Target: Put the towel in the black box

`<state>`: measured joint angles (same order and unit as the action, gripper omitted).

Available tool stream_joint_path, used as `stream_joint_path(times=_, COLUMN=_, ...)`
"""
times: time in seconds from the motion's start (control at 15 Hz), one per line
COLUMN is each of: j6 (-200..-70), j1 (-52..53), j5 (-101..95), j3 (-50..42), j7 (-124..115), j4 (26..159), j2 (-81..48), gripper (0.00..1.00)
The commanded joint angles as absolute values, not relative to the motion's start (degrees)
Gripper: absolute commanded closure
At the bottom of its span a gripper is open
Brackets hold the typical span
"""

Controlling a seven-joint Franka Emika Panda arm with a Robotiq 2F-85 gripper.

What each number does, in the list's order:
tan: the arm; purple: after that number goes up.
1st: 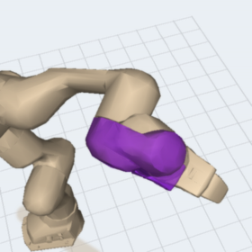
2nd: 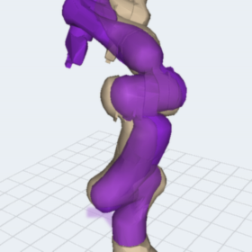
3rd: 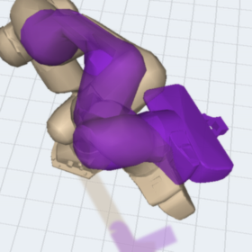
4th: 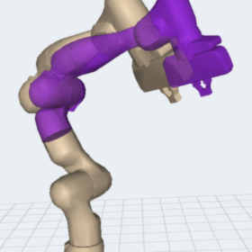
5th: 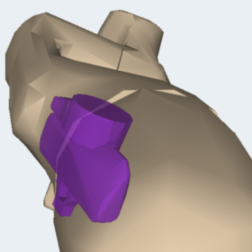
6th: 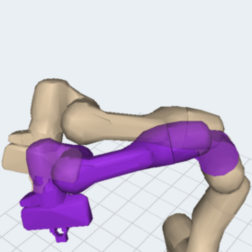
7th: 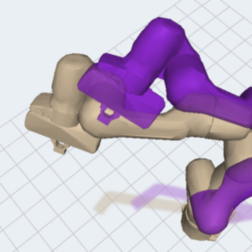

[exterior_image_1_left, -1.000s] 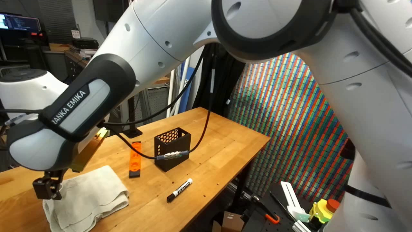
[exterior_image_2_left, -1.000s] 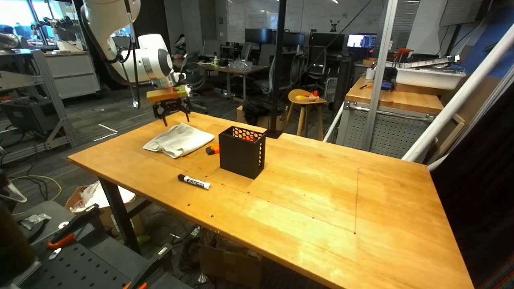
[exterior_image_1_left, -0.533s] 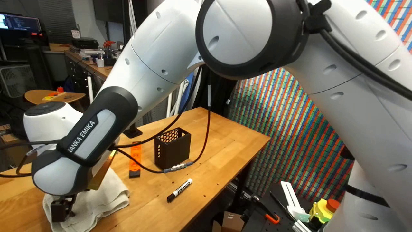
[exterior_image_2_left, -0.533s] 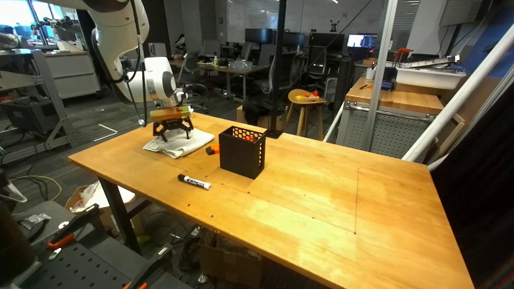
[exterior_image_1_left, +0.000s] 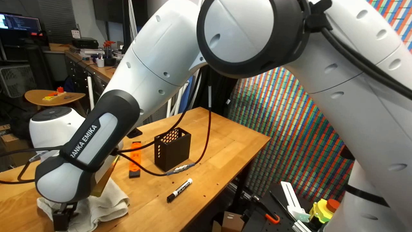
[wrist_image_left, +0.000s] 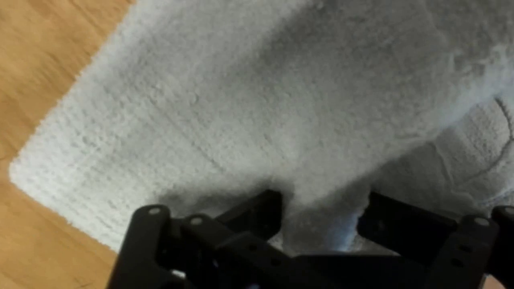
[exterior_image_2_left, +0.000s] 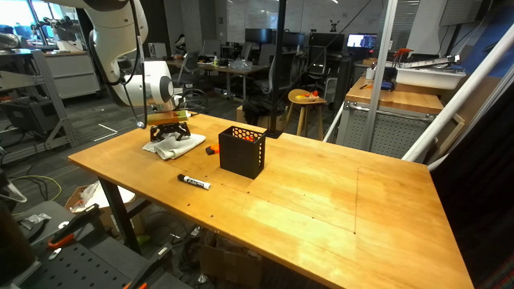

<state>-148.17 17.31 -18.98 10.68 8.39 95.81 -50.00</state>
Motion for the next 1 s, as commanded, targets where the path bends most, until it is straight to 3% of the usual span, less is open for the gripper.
stream_joint_path(times=0.0, j6=-150.26, j1=17.09, j5=-16.13, j3=12.22, j7=8.52, j4=102.65, j2=-44.93, gripper=0.73)
stream_joint_path(times=0.27, j6=-148.26, j1=17.75, j5=-13.35, j3=13.84, j7=7.3, j4=104.3, j2=-39.86, gripper=0.99)
stream_joint_path(times=0.93, j6=-136.86, j1=20.26, j5=-14.38, j3=9.93, j7=-0.77, j4=99.82, j2=-27.48, gripper=0.98)
